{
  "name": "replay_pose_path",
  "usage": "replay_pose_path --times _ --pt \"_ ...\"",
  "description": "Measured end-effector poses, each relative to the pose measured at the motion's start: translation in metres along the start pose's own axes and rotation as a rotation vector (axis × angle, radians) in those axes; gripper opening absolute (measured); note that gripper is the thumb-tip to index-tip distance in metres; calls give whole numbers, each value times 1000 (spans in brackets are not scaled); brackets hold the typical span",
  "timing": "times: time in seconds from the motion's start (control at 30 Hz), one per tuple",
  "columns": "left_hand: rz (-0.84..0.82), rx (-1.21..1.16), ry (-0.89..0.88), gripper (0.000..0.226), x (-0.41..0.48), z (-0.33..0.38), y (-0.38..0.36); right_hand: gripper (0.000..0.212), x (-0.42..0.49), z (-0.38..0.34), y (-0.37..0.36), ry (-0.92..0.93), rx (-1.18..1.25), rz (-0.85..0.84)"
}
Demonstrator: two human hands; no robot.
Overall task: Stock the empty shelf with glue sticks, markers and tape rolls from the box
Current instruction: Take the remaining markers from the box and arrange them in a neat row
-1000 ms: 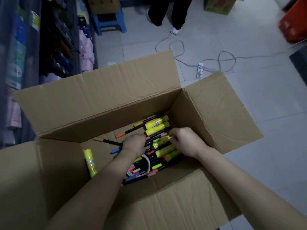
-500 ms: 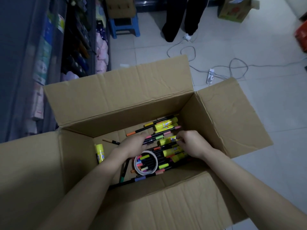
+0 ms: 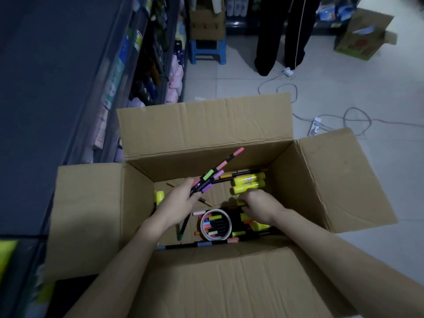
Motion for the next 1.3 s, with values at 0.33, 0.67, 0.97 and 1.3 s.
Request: replay_pose_path --times 0.33,0.67,0.97,1.3 --pt "108 -23 109 25 -34 -26 21 45 26 -33 -43 246 -264 -128" --pt "143 -99 139 20 -37 -32 17 40 38 -37 -62 296 -383 -156" --pt "146 -155 158 18 -38 -32 14 37 37 -36 -63 305 -483 -173" --pt "158 -174 161 19 -37 -33 18 22 46 -26 -62 184 -333 -71"
Point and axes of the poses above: each hand's wrist, its own x-axis towards the middle knuckle, its own y-axis out of the back of the hand, z = x × y, the point moved 6 cm from there along x, towards the middle knuckle, and after that the axes turned 15 degrees about z, right-handed, at the moved point
